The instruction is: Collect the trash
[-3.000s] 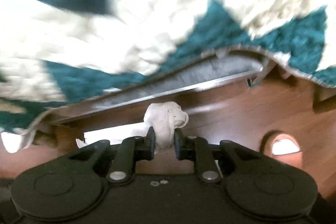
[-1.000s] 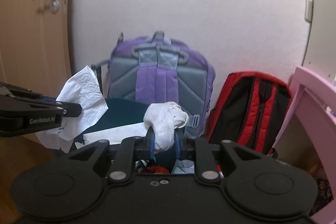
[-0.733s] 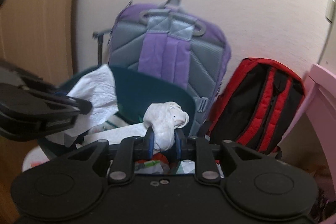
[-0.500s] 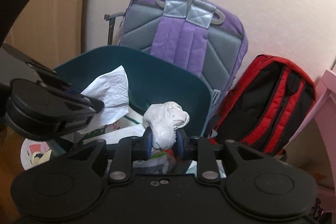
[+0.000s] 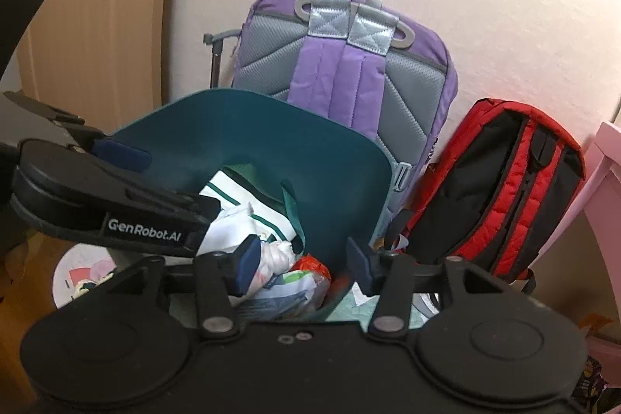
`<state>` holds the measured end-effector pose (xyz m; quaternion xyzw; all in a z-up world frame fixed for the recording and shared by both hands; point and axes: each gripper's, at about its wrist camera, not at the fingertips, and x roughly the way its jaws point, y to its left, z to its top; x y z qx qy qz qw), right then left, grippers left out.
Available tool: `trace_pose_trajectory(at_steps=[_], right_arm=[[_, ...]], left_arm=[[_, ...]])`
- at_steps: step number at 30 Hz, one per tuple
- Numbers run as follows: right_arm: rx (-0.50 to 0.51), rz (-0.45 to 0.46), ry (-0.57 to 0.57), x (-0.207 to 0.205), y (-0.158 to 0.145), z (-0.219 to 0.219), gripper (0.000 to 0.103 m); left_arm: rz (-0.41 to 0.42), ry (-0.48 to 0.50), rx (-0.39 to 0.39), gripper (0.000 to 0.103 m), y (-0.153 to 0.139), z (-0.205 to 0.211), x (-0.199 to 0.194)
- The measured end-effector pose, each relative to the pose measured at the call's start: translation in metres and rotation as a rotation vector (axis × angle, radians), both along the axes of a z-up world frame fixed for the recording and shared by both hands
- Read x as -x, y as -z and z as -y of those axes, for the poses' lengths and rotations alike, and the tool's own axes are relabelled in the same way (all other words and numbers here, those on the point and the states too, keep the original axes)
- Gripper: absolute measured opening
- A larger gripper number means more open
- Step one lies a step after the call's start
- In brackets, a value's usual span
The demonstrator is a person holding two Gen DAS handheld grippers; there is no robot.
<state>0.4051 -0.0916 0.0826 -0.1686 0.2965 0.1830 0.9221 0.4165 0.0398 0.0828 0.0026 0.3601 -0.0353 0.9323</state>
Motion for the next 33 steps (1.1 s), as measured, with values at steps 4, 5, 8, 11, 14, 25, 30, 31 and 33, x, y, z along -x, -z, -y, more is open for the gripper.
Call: trace_pose_trajectory(at_steps=[4, 5, 8, 11, 14, 25, 30, 31, 33], right_arm=[[-0.042, 0.008, 0.009, 0.012, -0.010, 0.010, 0.051], [-0.051, 0.009, 0.014, 0.015, -0.013, 0.013, 0.051], [-0.076, 0.021, 0.025, 0.027, -0.020, 0.021, 0.052], [-0.083, 0.051, 0.033, 0.041, -0.027, 0.028, 0.052], [-0.103, 0.090, 0.049, 0.055, -0.035, 0.036, 0.052], [-0.285, 0.171, 0.033, 0.103, -0.059, 0.063, 0.052], [-0.334, 0.183, 0.012, 0.124, -0.062, 0.065, 0.052], [-0.338, 0.186, 0.008, 0.128, -0.063, 0.065, 0.053], [-0.343, 0.189, 0.004, 0.134, -0.063, 0.064, 0.053]], left_arm=[[0.032, 0.004, -0.004, 0.076, -0.010, 0.004, 0.016], [0.040, 0.005, 0.001, 0.077, -0.012, 0.004, 0.020], [0.067, 0.007, 0.016, 0.082, -0.021, 0.005, 0.035], [0.095, 0.020, 0.010, 0.082, -0.030, 0.009, 0.052], [0.110, 0.026, 0.006, 0.082, -0.038, 0.012, 0.069], [0.180, 0.029, 0.070, 0.084, -0.060, 0.014, 0.130], [0.231, 0.004, 0.081, 0.085, -0.065, 0.012, 0.158], [0.236, 0.001, 0.085, 0.086, -0.066, 0.012, 0.162], [0.246, -0.006, 0.080, 0.091, -0.066, 0.012, 0.170]])
